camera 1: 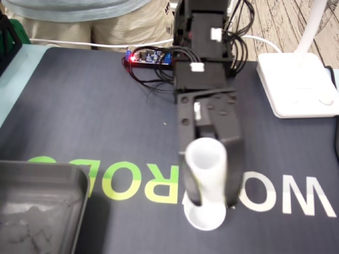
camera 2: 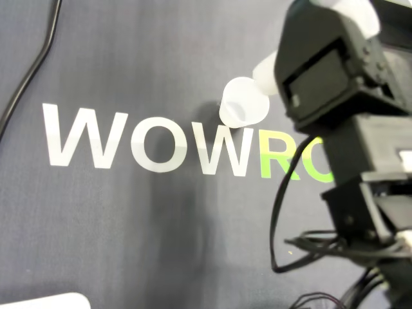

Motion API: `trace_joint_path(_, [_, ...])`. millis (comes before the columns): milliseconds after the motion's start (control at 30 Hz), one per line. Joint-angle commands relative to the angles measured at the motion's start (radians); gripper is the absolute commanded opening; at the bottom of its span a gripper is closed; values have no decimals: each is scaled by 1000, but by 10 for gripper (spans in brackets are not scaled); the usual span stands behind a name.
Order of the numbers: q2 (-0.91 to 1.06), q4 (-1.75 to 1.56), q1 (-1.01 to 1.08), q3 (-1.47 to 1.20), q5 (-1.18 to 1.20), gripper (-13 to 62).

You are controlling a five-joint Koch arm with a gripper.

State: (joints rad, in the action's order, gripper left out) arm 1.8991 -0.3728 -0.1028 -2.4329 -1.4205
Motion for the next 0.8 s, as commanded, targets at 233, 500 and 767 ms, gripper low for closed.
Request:
trace_joint_path(233, [-48, -60, -25, 23, -227, 30])
trace_joint_path(500, [-150, -140, -49, 15, -227, 30])
trace_joint_path(767, [-258, -230, -44, 18, -229, 30])
